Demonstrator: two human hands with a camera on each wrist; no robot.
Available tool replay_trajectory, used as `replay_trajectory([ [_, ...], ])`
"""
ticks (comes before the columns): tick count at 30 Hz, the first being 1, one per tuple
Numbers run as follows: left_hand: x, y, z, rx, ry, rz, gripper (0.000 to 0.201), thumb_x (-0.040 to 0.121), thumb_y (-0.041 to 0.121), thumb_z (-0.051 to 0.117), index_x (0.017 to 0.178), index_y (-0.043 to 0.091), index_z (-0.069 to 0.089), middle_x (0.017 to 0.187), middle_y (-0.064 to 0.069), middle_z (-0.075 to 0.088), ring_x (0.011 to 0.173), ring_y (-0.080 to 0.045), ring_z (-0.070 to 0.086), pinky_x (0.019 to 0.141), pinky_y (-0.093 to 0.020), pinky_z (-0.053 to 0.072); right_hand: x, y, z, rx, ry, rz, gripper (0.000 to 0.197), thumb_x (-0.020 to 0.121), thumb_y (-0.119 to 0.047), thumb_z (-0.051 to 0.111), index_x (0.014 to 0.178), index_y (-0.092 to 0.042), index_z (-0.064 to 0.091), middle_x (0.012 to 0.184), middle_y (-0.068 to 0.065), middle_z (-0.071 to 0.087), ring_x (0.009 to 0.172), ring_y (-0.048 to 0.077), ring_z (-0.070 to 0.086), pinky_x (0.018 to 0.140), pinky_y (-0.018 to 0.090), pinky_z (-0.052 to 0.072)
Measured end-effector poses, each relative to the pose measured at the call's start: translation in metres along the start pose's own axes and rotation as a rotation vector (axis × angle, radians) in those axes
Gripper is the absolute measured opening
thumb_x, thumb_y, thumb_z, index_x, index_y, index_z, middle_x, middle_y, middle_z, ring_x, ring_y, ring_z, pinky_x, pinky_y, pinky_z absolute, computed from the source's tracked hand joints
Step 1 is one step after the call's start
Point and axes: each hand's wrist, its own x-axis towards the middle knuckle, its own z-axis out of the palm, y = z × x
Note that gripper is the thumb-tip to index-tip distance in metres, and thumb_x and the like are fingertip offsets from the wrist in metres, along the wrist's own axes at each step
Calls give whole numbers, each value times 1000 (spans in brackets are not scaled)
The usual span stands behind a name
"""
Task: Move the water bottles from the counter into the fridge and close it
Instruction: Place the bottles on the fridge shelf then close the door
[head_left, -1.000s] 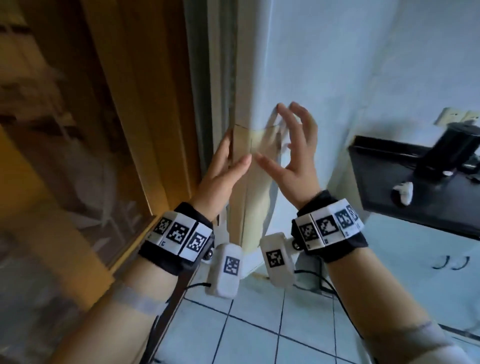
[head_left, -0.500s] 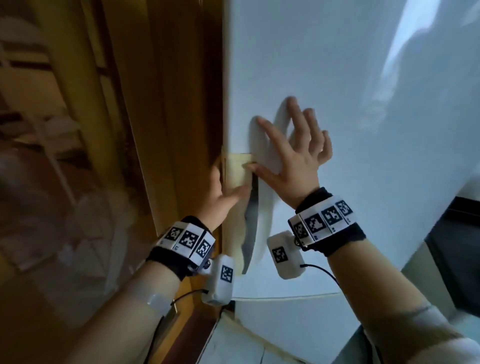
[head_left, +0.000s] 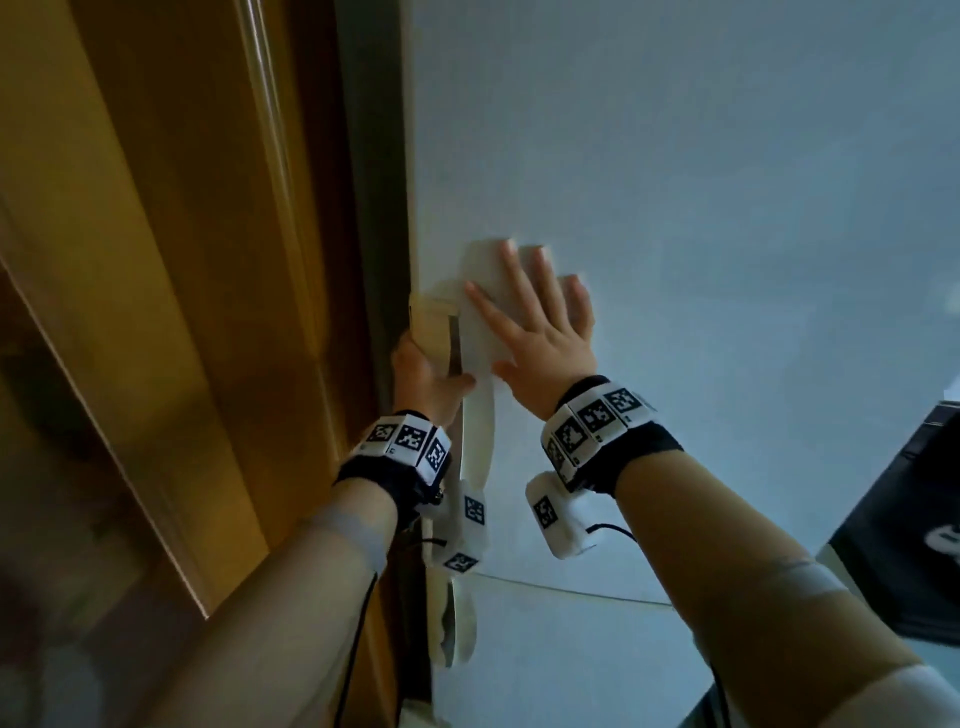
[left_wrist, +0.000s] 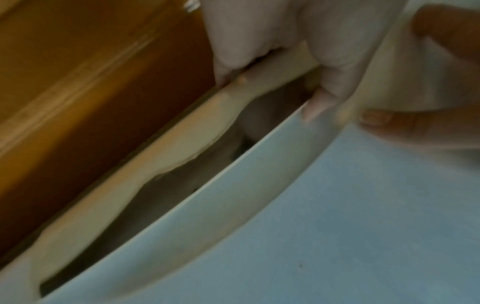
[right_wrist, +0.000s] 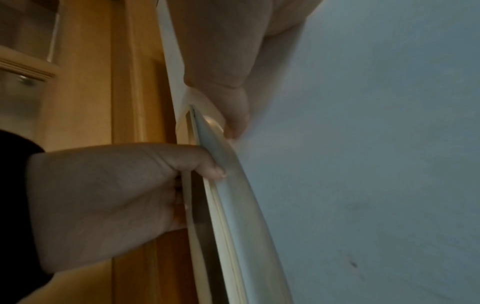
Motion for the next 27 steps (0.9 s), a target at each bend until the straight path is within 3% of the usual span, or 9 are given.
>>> replay_trajectory([
  [3,13,-10,12,196,93,20,86,65,12,73,140,8,31,142,-17,39,131,-36,37,104,-54,39,12,3,8,-23,-31,26,96,82,-25,60,141,-45,-14,139,-8,-42,119,16,-50,102,40,-34],
  [5,18,-18,16,269,105,49,84,69,11,69,142,6,27,145,-19,34,133,-38,34,107,-53,35,16,4,12,-34,-41,41,98,81,-24,61,141,-44,-14,139,-7,-43,120,17,-50,103,43,-30],
  [7,23,-28,19,165,57,58,88,69,8,66,144,11,20,145,-19,35,132,-38,37,106,-56,37,19,5,15,-39,-38,50,98,82,-22,61,141,-44,-15,137,-7,-45,116,15,-54,101,41,-33],
  [9,25,-35,19,59,11,23,93,69,5,64,145,27,14,145,-16,36,132,-36,40,104,-58,39,19,5,17,-34,-38,48,99,82,-22,61,140,-43,-16,136,-7,-46,114,13,-57,100,40,-36],
  [11,26,-39,20,21,-11,5,94,69,3,63,143,34,13,145,-14,37,131,-35,42,104,-57,40,18,6,18,-41,-27,51,100,81,-23,62,140,-44,-16,137,-8,-46,114,13,-57,99,39,-37],
  [15,28,-37,20,41,14,10,95,66,6,67,142,33,16,142,-13,41,129,-34,44,103,-56,42,18,4,17,-63,-23,57,101,80,-25,64,141,-42,-15,138,-8,-43,120,17,-52,100,40,-37],
  [18,28,-34,18,44,3,-7,98,64,6,70,142,32,16,141,-13,43,129,-33,45,102,-55,43,15,3,8,-82,-38,41,100,78,-28,65,143,-40,-10,139,-6,-41,127,21,-41,106,46,-26],
  [23,32,-33,8,35,-87,0,104,67,11,77,146,21,11,144,-13,39,133,-31,41,109,-51,37,7,9,-11,-68,-99,-33,79,80,-39,62,144,-38,15,155,-1,-26,138,24,-30,109,47,-18],
  [27,26,-29,5,28,-104,29,94,76,23,71,146,12,10,142,-14,39,130,-30,42,109,-43,37,-5,8,-42,220,-136,-34,60,80,-39,62,135,-41,38,159,-2,-9,145,26,-10,115,51,1],
])
